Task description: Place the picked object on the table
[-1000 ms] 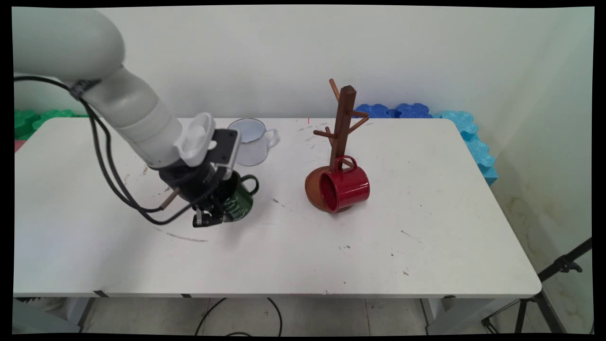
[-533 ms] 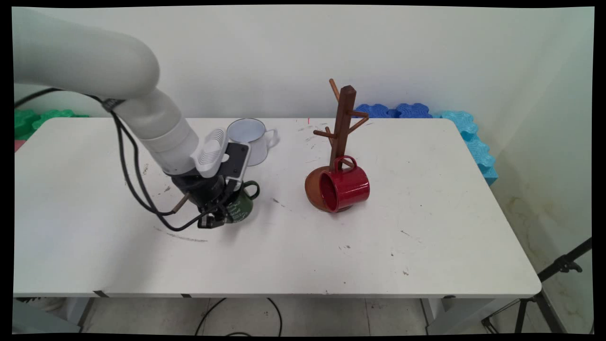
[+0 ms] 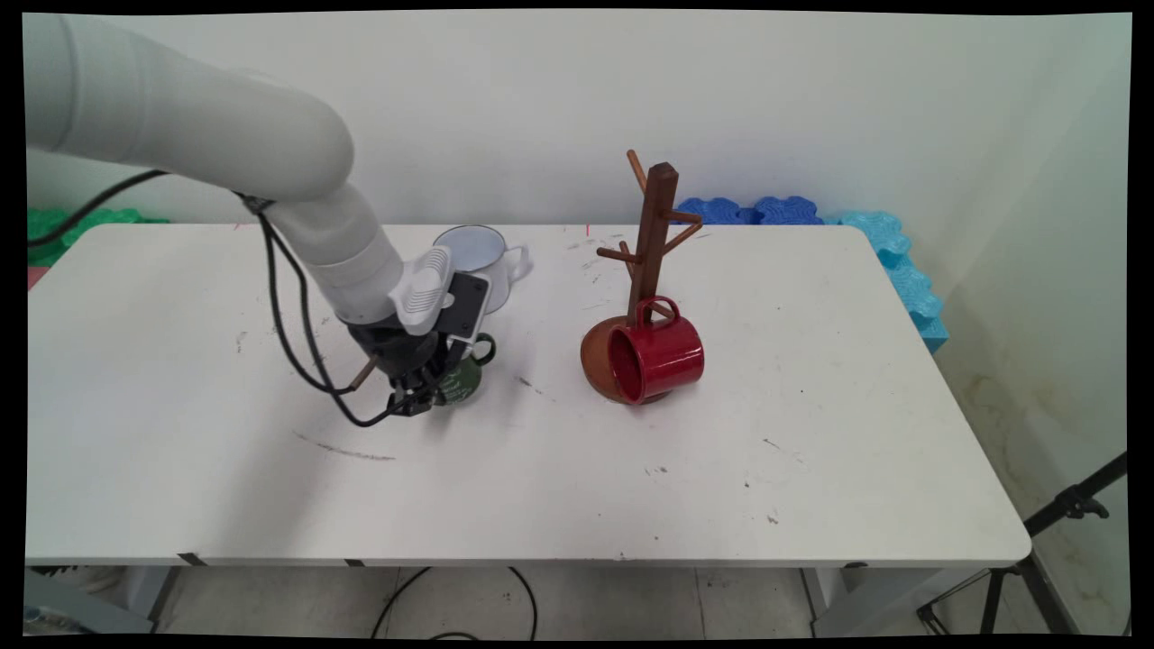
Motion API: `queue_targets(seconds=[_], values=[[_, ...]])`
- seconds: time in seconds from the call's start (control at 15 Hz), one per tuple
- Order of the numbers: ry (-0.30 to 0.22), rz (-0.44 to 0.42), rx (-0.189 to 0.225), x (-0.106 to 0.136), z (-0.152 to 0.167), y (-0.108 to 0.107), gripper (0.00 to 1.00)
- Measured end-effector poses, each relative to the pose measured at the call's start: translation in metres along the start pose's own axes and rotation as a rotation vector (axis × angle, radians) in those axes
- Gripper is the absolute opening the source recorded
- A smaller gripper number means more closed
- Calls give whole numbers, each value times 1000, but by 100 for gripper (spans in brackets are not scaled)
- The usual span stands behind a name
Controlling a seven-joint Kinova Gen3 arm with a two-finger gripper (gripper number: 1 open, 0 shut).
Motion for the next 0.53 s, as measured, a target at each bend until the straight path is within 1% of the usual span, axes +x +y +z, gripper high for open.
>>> queue_targets(seconds=[0.27, 0.53], values=[[-16, 9, 15, 5, 14, -16, 0], [-21, 13, 21, 8, 21, -26, 0]])
